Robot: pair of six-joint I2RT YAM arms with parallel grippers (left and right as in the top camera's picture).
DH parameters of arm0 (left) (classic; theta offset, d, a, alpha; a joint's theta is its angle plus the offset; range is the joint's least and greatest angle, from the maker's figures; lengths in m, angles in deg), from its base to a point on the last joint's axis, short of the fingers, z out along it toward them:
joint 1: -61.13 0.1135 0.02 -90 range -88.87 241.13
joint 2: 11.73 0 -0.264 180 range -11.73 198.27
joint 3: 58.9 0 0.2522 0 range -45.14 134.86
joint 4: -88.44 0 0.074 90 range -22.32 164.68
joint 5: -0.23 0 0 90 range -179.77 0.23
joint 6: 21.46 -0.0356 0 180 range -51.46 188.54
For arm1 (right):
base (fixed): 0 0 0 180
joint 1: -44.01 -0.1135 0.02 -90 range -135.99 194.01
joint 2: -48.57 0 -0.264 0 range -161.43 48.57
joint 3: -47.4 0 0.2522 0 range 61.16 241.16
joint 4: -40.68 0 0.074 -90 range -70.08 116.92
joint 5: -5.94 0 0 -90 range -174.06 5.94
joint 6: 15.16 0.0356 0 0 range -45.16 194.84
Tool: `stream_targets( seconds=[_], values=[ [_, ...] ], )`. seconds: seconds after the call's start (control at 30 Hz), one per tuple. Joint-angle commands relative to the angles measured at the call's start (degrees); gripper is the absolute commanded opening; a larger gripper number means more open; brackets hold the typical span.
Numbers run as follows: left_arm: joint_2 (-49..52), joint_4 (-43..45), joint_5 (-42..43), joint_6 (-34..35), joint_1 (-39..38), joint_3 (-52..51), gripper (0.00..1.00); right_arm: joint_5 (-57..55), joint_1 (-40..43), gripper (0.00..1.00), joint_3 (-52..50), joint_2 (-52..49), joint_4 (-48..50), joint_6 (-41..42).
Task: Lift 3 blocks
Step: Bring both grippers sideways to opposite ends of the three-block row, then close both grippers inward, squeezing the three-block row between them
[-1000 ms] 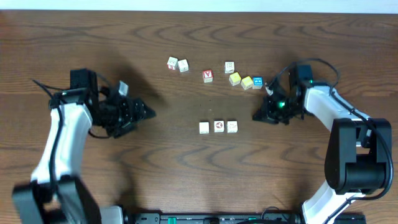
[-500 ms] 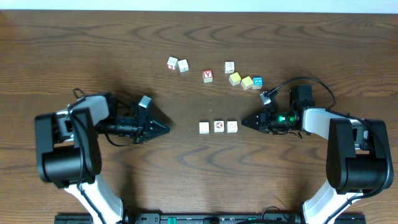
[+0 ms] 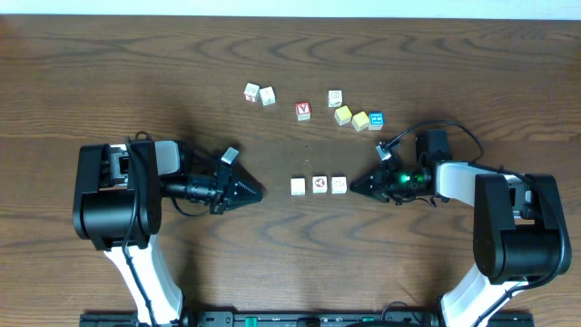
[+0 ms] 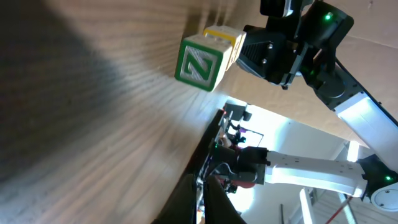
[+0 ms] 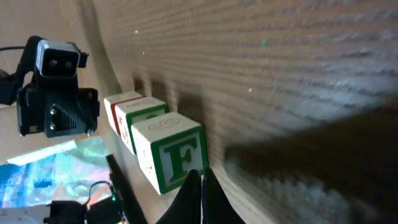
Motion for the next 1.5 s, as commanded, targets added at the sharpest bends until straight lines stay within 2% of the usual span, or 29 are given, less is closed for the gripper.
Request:
stream_targets(
  seconds=[0.0,0.23,0.47,0.67,0.9,1.03,1.13,1.47],
  values=[
    [0.4,1.9,1.1,1.2,-0.1,-0.5,0.08,-0.4,-0.8,0.02,-0.2,0.0,0.5,1.4],
    [0.4,9.4,1.1,9.5,-2.0,-1.1,0.07,-0.8,-1.6,0.02,-0.3,0.0,0.9,2.2],
    [0.4,12.4,1.0,11.4,-4.9,-1.1,0.07,-0.8,-1.7,0.02,-0.3,0.0,1.2,2.2],
    [0.4,17.8,-6.5,18.5,-5.0,-1.1,0.07,-0.8,-1.7,0.02,-0.3,0.0,2.5,2.4],
    [0.4,26.2,-6.5,24.8,-6.5,-1.1,0.07,-0.8,-1.7,0.02,-0.3,0.0,3.2,2.7],
    [0.4,27.0,-6.7,25.4,-9.6,-1.1,0.07,-0.8,-1.7,0.01,-0.3,0.0,3.2,2.9],
    [0.4,27.1,-10.7,28.0,-11.4,-1.1,0.07,-0.8,-1.8,0.02,-0.3,0.0,3.2,2.9],
    [0.4,29.1,-11.4,29.8,-11.6,-1.1,0.07,-0.3,-1.8,0.02,-0.3,0.0,3.6,3.2]
  ],
)
